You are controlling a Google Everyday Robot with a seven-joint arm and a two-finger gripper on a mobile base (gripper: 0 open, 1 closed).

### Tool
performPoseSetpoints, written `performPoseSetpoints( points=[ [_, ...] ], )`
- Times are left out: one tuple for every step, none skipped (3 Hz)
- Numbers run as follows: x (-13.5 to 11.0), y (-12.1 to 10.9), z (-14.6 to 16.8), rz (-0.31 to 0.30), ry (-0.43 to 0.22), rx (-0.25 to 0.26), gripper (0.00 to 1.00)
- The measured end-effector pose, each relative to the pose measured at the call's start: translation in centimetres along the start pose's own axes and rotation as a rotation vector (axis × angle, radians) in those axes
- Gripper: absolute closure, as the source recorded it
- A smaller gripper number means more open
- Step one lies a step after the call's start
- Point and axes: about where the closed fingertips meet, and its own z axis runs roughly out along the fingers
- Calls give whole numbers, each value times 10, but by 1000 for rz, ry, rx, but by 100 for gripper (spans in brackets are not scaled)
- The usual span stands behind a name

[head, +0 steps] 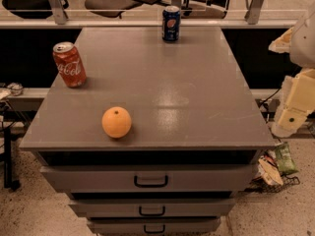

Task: Pick coke can

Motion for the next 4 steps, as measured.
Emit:
performPoseSetpoints(
  points=[
    [0, 0, 0, 0, 0, 0, 0],
    [-18, -8, 16, -23, -65, -17, 0],
    [-59, -22, 53, -51, -191, -63, 0],
    [-126, -35, 96, -114, -350, -107, 0]
  ],
)
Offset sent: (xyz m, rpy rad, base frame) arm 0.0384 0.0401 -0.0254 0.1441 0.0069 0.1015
